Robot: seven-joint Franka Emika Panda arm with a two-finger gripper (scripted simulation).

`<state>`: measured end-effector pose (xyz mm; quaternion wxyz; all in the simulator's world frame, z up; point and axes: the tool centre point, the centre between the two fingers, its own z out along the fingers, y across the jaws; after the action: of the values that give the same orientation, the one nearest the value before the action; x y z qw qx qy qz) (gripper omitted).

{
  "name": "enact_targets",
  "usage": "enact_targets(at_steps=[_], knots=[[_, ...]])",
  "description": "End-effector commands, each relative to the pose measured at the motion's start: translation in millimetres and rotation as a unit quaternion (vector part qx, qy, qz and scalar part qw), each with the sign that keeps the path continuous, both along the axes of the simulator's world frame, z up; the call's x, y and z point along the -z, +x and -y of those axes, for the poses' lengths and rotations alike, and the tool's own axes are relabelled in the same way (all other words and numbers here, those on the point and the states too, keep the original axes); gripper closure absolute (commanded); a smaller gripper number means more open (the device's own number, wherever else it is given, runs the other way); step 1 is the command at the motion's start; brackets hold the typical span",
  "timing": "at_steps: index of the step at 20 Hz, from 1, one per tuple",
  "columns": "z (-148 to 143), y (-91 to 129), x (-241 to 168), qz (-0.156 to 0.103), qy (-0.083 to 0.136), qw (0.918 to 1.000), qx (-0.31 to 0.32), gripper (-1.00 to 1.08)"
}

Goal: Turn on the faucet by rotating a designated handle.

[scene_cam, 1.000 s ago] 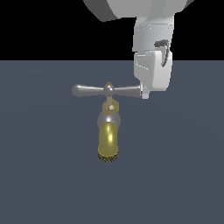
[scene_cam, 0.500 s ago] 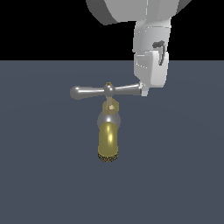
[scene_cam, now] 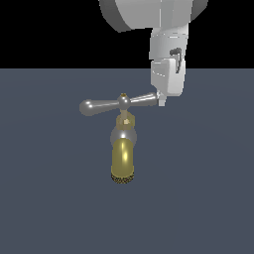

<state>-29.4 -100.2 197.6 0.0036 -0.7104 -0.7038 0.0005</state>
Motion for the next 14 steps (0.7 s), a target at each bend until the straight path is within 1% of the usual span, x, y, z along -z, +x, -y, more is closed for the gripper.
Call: enact_targets(at_steps=[1, 4, 5, 6, 14], knots=[[2, 10, 0, 0.003, -0.002, 1.0, 0.0, 1.08], [2, 18, 0, 0.003, -0.002, 1.0, 0.0, 1.08], [2, 18, 0, 0.003, -0.002, 1.0, 0.0, 1.08], [3, 14, 0, 0.001, -0.001, 1.0, 0.001, 1.08], [-16, 40, 0, 0.001, -0.001, 1.0, 0.001, 1.08]])
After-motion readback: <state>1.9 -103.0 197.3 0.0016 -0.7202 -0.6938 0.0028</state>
